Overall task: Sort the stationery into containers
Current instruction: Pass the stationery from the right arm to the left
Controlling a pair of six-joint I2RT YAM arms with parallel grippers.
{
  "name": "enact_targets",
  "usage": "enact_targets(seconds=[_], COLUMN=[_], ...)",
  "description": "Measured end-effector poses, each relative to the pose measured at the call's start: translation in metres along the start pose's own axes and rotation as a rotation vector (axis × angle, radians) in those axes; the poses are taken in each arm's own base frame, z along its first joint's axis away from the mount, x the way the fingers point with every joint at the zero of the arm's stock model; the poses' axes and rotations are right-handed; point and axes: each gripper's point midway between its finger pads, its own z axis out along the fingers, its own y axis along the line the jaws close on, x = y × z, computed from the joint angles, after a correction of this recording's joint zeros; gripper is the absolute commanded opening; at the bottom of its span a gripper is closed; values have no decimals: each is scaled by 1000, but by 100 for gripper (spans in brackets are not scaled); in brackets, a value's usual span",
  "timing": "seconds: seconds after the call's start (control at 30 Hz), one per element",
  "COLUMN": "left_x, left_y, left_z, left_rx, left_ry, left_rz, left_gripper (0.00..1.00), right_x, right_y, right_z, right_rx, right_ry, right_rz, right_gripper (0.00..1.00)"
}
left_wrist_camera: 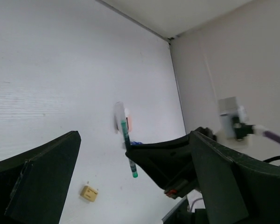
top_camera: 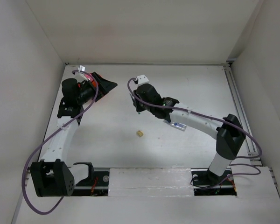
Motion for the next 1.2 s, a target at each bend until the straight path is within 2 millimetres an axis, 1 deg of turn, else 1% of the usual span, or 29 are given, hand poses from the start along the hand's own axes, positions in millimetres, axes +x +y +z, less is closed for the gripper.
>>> enact_targets(seconds=[0.1, 0.2, 0.23, 0.37, 0.4, 0.47, 0.53, 0.63, 0.67, 0.7, 0.8, 0.83, 0.9, 0.93, 1.03, 1.07, 1.1, 1.13, 1.17, 1.2], left_x=[12, 11, 9, 8, 8, 8, 8, 9, 9, 10, 10, 9, 9, 9, 9, 9, 9, 9, 9, 9], left_y=[3, -6, -12, -19, -21, -22, -23, -23, -23, -23, -25, -25, -26, -26, -25, -25, -24, -24, -22, -21], left_z=[6, 5, 5, 4, 4, 3, 3, 3, 3, 3, 3, 3, 3, 3, 5, 5, 6, 7, 8, 10], left_rx=[34, 87, 111, 147, 153, 160, 164, 170, 170, 171, 178, 181, 185, 185, 191, 192, 191, 191, 186, 179], left_ry=[47, 51, 48, 49, 50, 52, 54, 57, 58, 59, 61, 60, 60, 60, 64, 66, 67, 68, 67, 67], left_rz=[-36, -32, -25, -17, -16, -15, -17, -16, -17, -16, -13, -13, -13, -12, -16, -18, -21, -25, -26, -29], left_gripper=[100, 100, 100, 100, 99, 93, 85, 67, 63, 55, 37, 22, 6, 0, 0, 0, 0, 0, 0, 0], right_x=[-23, -38, -41, -52, -54, -58, -65, -74, -76, -78, -78, -79, -80, -80, -81, -81, -81, -82, -83, -85], right_y=[13, 27, 32, 52, 57, 65, 72, 80, 82, 84, 88, 90, 94, 96, 98, 98, 97, 96, 98, 99], right_z=[-12, -18, -20, -26, -28, -32, -37, -41, -42, -43, -45, -46, -47, -48, -48, -48, -48, -48, -49, -50], right_rx=[-61, -135, -159, -248, -268, -303, -335, -377, -388, -397, -423, -431, -455, -466, -481, -485, -486, -490, -500, -510], right_ry=[-69, -113, -124, -160, -165, -171, -183, -208, -215, -218, -217, -216, -212, -211, -212, -211, -210, -210, -213, -221], right_rz=[22, 35, 38, 45, 44, 42, 43, 48, 51, 54, 59, 60, 63, 65, 75, 79, 85, 89, 97, 101], right_gripper=[0, 0, 0, 0, 0, 0, 0, 0, 0, 0, 0, 0, 0, 0, 1, 13, 30, 56, 89, 99])
